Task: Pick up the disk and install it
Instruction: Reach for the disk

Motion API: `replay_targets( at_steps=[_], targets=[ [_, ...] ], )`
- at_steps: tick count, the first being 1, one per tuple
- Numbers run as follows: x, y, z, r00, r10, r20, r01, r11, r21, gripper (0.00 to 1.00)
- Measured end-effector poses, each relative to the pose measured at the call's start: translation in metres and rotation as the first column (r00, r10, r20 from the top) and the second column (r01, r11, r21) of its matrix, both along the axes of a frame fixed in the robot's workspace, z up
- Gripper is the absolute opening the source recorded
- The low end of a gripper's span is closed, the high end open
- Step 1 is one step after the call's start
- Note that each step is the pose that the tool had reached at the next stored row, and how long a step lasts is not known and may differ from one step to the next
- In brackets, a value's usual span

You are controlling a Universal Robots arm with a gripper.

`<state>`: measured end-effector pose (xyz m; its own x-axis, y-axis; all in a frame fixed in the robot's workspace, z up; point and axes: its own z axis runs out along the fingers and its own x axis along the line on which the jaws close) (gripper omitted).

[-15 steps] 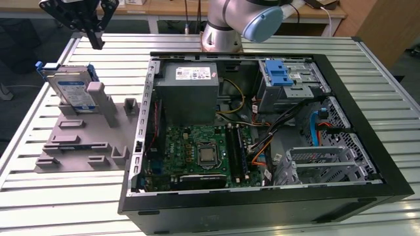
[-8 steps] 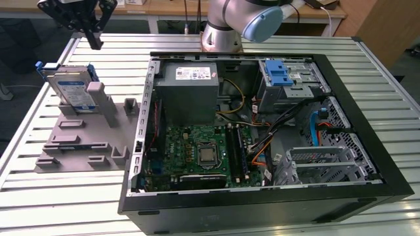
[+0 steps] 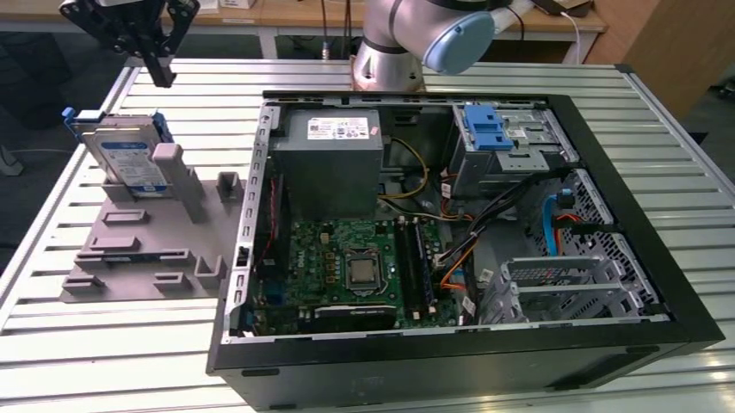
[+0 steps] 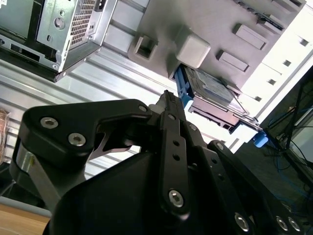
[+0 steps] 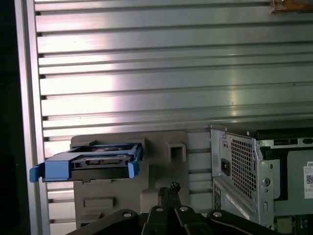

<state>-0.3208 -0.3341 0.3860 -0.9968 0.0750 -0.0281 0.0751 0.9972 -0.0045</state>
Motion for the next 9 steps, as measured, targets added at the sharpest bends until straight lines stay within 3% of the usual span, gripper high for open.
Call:
replay_targets(
  at_steps=[9],
  targets=[
    [-0.0147,0.0028,-0.0015,1.0000,0.000,0.0001,0.000,1.0000,0.0001,0.11]
  ],
)
